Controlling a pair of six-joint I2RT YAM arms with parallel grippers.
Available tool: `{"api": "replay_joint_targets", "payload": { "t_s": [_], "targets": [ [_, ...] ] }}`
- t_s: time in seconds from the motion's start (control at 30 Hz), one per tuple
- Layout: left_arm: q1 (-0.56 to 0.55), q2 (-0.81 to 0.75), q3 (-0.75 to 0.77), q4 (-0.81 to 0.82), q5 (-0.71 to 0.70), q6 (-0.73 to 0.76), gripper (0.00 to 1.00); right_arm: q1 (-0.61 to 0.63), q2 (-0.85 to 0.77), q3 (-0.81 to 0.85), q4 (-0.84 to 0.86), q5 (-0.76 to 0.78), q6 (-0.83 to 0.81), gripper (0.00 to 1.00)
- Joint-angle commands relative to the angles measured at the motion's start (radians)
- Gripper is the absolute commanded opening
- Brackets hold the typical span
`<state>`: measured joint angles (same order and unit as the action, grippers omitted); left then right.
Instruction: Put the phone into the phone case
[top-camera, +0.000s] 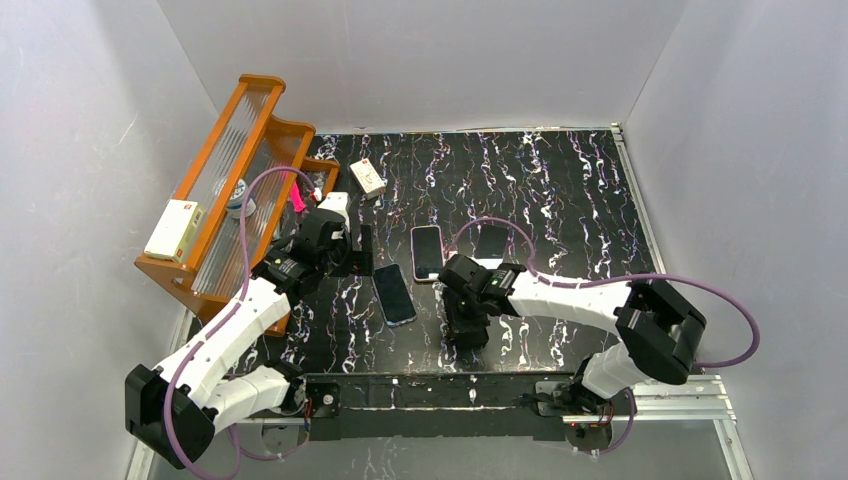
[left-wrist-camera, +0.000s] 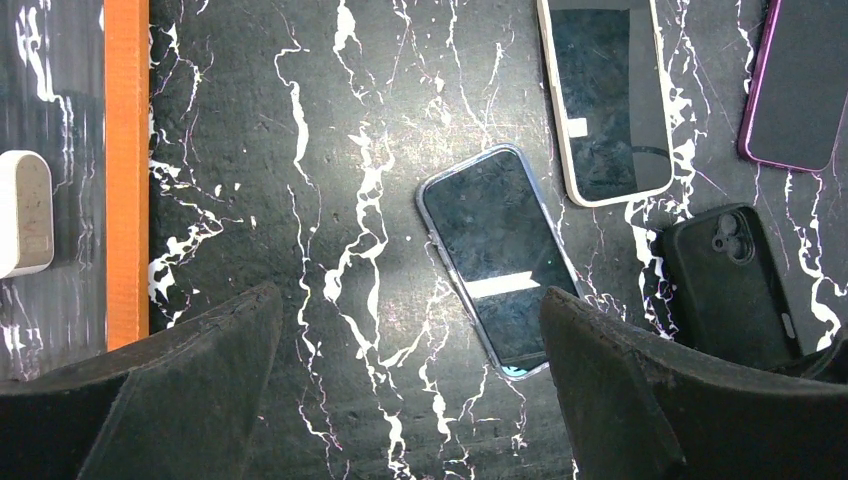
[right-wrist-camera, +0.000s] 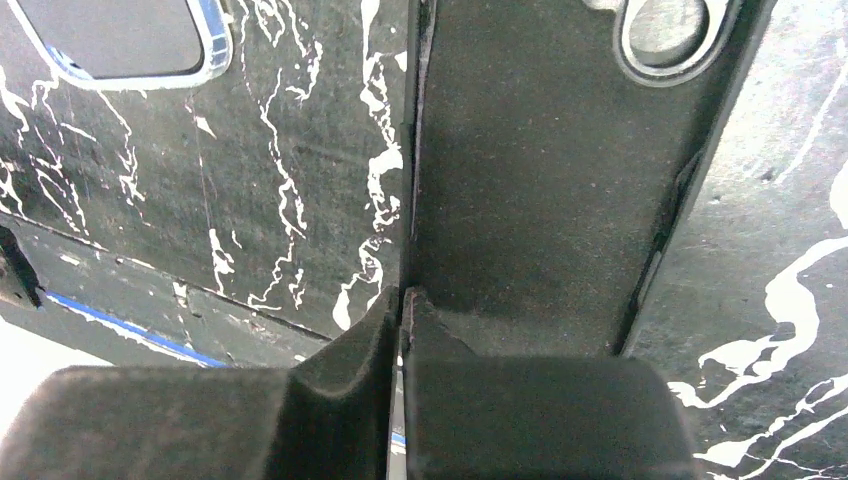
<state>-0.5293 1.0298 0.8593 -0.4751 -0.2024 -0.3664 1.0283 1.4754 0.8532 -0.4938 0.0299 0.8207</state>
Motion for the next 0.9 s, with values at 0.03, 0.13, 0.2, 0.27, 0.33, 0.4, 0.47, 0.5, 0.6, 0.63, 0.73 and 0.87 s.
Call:
{"api": "replay_joint_targets", "payload": {
  "t_s": [0.03, 0.13, 0.2, 0.27, 0.33, 0.4, 0.47, 0.5, 0.6, 0.63, 0.73, 0.87],
  "targets": [
    [0.003, -0.02, 0.01, -0.017, -0.039, 0.009, 0.98, 0.016, 0.0, -0.002, 0.008, 0.018, 0.047, 0.27],
    [0.003, -0.018, 0.009, -0.018, -0.037, 0.006, 0.98, 0.016, -0.006, 0.039, -0.034, 0.077, 0.05, 0.49],
    [0.003, -0.015, 0.009, -0.018, -0.038, 0.006, 0.98, 0.01, -0.01, 0.072, -0.064, 0.137, 0.051, 0.62],
    [0.003, -0.013, 0.012, -0.022, -0.037, 0.006, 0.98, -0.013, -0.006, 0.11, -0.097, 0.192, 0.041, 0.76],
    [0.003, -0.017, 0.01, -0.021, -0.032, 0.004, 0.98, -0.057, 0.002, 0.143, -0.134, 0.235, 0.031, 0.9],
    [0.003, -0.022, 0.009, -0.021, -0.027, 0.004, 0.98, -0.113, 0.003, 0.171, -0.148, 0.264, 0.017, 0.98],
    [0.003, -0.022, 0.009, -0.018, -0.019, 0.004, 0.98, -0.208, -0.024, 0.176, -0.099, 0.337, -0.009, 0.99],
    [0.003, -0.021, 0.008, -0.017, -0.017, 0.006, 0.98, -0.235, -0.031, 0.174, -0.075, 0.345, -0.018, 0.99],
    [0.003, -0.02, 0.011, -0.017, -0.012, 0.007, 0.98, -0.313, -0.025, 0.174, -0.004, 0.371, -0.044, 0.99],
    [0.003, -0.022, 0.011, -0.016, -0.01, 0.007, 0.98, -0.343, -0.012, 0.179, 0.007, 0.362, -0.053, 0.99],
    [0.003, -0.03, 0.006, -0.016, -0.006, 0.006, 0.98, -0.414, 0.052, 0.212, 0.018, 0.348, -0.067, 0.99],
    [0.003, -0.033, 0.006, -0.013, -0.004, 0.006, 0.98, -0.466, 0.151, 0.246, 0.046, 0.337, -0.06, 0.99]
  ]
}}
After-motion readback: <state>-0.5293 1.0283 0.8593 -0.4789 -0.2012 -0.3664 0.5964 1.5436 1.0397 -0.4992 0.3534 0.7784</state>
